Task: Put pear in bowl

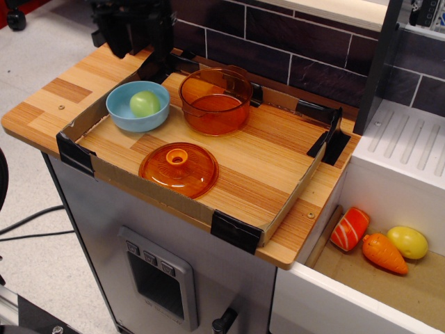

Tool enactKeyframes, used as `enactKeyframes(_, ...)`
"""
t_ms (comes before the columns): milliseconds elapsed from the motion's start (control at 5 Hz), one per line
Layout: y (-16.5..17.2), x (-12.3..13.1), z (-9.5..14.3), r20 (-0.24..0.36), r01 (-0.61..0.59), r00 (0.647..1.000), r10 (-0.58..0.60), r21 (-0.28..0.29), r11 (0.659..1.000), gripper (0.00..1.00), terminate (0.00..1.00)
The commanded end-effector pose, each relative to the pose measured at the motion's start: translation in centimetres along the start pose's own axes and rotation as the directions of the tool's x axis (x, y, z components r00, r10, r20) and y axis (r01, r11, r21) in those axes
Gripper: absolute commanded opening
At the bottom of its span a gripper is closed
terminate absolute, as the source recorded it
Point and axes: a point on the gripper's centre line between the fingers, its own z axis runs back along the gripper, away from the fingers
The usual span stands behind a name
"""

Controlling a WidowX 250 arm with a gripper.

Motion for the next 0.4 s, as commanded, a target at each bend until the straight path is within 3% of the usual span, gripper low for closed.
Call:
enactKeyframes(0,-1.23,-0.19,3.93,0.057,0.009,0.998,-0.010,0.016,1.000,1.00,0.00)
enactKeyframes(200,-1.23,-0.19,3.93,0.057,0.009,0.998,-0.010,0.016,1.000,1.00,1.00)
